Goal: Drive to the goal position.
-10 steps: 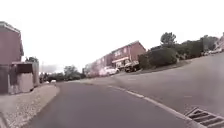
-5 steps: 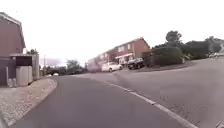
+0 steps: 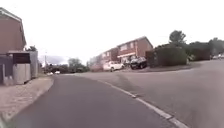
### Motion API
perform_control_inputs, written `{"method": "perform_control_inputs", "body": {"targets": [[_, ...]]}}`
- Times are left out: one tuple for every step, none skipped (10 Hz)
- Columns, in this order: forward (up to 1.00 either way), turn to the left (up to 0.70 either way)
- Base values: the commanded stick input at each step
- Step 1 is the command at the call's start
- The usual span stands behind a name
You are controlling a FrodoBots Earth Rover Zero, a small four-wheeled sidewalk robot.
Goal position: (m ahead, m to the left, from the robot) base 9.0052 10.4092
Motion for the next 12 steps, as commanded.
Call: {"method": "perform_control_inputs", "body": {"targets": [[1.00,0.00],[1.00,0.34],[1.00,0.40],[1.00,0.40],[1.00,0.40],[1.00,0.40],[1.00,0.40],[1.00,0.40],[1.00,0.40],[1.00,0.40],[1.00,0.40],[1.00,0.40]]}}
